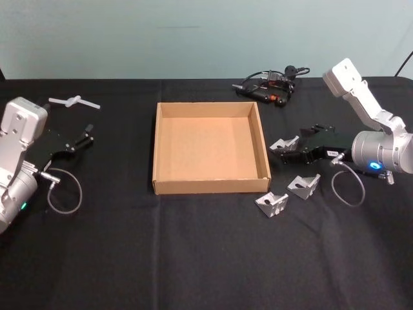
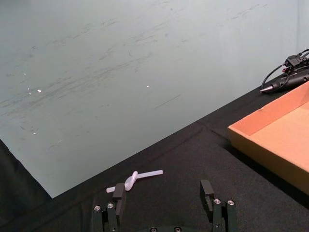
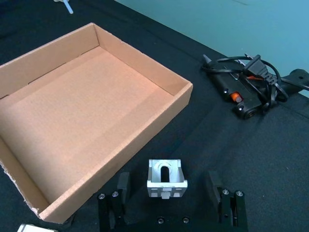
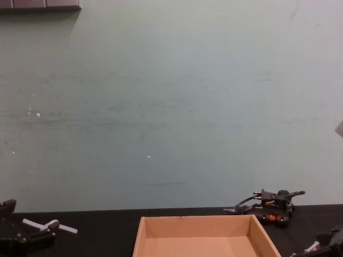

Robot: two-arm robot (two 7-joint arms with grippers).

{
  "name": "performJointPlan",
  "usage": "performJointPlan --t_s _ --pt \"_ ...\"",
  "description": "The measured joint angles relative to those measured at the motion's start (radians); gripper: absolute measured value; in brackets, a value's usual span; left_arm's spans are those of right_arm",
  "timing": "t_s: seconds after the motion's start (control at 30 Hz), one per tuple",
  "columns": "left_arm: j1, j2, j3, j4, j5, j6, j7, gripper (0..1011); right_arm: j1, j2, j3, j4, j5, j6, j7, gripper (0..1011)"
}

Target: Use one hand to pick up the angle iron from the table and place it into the box.

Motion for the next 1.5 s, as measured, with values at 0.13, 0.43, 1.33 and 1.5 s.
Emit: performJointPlan --t_s 0.13,0.43,1.33,1.5 --pt "0.0 0.0 0.0 0.0 0.0 0.0 0.0 1005 0.003 -0.003 -0.001 0.009 -0.004 -0.009 0.005 1000" --pt "0.0 0.0 0.0 0.0 0.0 0.0 0.0 1005 0.002 -0.002 -0.001 0.005 -0.003 -0.006 0.004 995" --pt "0.0 0.0 0.0 0.0 0.0 0.0 0.0 1005 -0.013 0.0 0.012 -0.022 -0.002 0.003 -0.02 456" --pt "0.0 0.0 0.0 0.0 0.0 0.0 0.0 1005 -0.02 0.006 0.024 -0.062 -0.006 0.018 -0.034 456"
